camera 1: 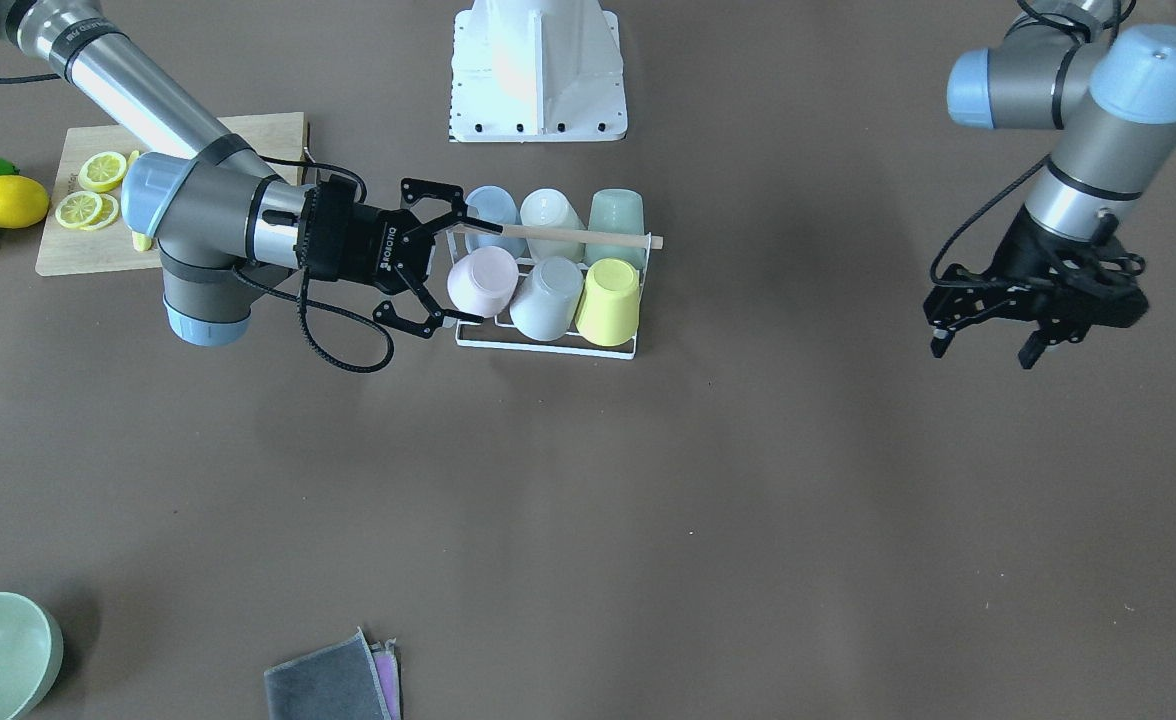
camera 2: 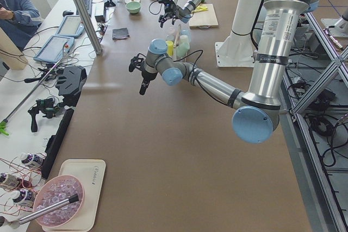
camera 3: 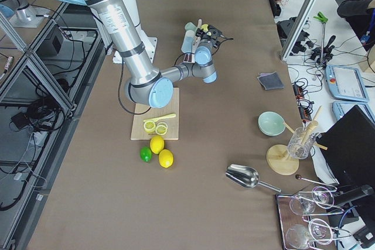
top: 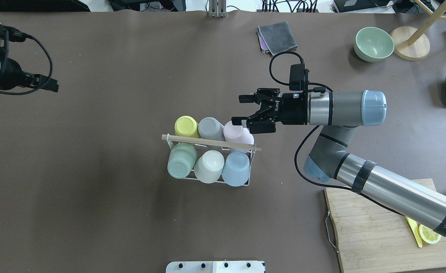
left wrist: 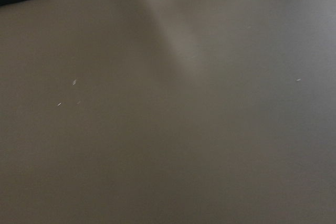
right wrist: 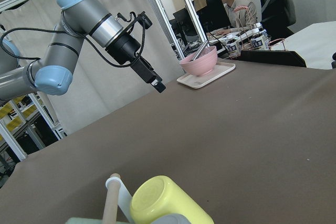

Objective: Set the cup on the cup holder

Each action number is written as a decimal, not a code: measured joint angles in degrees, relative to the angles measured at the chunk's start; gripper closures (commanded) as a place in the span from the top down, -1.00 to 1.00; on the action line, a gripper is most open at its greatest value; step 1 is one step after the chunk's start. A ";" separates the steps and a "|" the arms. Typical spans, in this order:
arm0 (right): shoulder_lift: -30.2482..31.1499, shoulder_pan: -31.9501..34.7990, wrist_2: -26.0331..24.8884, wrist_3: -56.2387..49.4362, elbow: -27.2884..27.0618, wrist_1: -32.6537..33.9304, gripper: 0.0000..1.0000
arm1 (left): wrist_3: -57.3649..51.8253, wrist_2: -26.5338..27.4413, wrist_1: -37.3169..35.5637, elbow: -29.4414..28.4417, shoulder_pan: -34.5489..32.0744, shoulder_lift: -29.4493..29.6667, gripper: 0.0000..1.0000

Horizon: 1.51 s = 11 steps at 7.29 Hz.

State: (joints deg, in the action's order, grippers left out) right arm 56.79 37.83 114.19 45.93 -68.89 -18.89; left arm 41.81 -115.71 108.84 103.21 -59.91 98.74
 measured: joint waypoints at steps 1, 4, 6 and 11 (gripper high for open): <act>0.11 0.89 0.06 0.03 -0.31 0.00 1.00 | -0.15 -2.33 -3.59 -2.33 -3.89 -0.29 0.96; 1.71 5.29 -1.22 -0.09 -0.83 0.53 1.00 | -5.49 -11.43 -5.97 -11.53 -14.13 -0.84 0.96; 3.32 10.23 -3.89 -0.13 -0.75 5.65 1.00 | -14.91 -16.38 -6.03 -17.94 -21.34 -2.13 0.96; 8.14 18.17 -5.07 -0.39 -1.04 29.39 1.00 | -37.92 -20.76 -18.11 -26.42 -34.43 -0.86 0.96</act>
State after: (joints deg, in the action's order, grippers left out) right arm 64.93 56.00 109.11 45.54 -69.93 10.50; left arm 3.90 -136.47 90.73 76.79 -94.34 97.87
